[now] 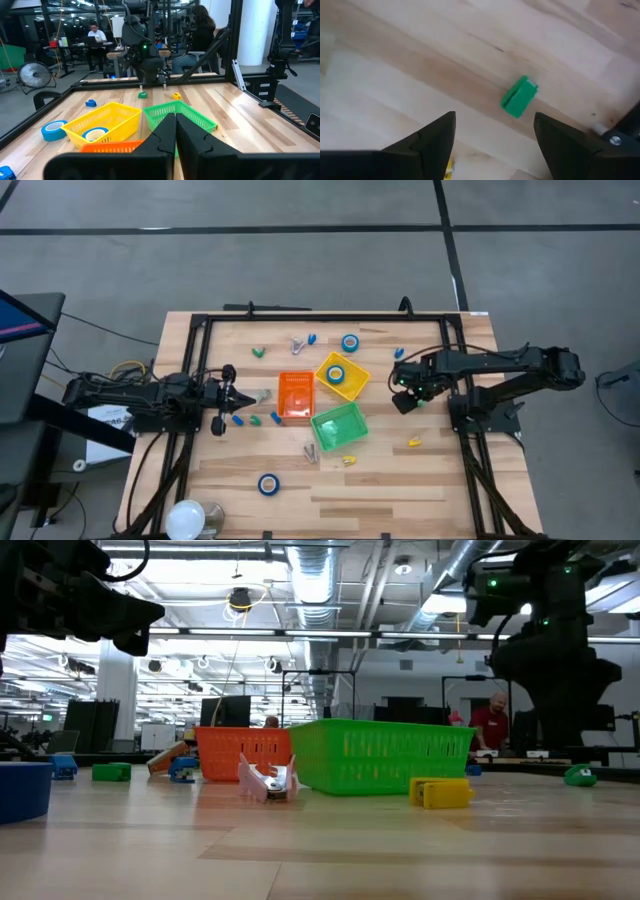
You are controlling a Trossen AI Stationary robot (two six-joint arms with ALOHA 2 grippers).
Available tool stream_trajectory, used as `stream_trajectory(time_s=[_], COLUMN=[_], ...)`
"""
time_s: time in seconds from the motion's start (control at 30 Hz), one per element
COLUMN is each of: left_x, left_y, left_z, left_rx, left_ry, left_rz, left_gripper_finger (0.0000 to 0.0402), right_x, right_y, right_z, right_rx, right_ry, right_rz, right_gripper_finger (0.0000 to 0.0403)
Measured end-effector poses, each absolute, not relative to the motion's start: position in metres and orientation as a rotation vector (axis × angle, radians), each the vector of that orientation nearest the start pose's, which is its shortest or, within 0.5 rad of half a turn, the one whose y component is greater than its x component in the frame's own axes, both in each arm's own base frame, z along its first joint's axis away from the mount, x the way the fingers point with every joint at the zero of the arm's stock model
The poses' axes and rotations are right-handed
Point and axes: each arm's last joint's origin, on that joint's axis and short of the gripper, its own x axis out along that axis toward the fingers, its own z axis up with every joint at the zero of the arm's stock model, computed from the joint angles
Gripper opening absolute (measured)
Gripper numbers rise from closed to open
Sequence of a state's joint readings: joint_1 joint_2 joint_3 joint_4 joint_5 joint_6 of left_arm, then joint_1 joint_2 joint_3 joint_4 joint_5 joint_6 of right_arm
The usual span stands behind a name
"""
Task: Pick and place Stapler, Stapler remover, tape
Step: Put the green stapler into the green bin
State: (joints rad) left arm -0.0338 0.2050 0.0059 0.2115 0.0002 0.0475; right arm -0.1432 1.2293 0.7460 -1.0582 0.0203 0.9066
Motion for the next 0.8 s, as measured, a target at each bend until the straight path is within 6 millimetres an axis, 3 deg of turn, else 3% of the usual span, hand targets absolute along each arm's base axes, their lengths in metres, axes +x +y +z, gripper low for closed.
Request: stream_trajectory(time_s=[0.3,0.53,0.8], left_x=[0.11,0.11,0.11], left_y=[-0.004,-0.004,-0.004], left_z=[0.169,0.17,0.17], left_rx=[0.047,0.047,0.047], left_ry=[-0.014,-0.022,-0.029], left_rz=[-0.034,-0.034,-0.034], left_gripper_finger=[0.0004,0.0004,0.0004], right_x=[0.181,0.192,0.193], right_y=[-0.026,-0.012,-0.006], right_z=[0.193,0.192,0.191], right_rx=[0.828,0.764,0.806], right_ry=[1.342,1.323,1.315], right_rz=[-0.84,-0.684,-0.72], right_gripper_finger=[0.0261,0.0261,0.0261])
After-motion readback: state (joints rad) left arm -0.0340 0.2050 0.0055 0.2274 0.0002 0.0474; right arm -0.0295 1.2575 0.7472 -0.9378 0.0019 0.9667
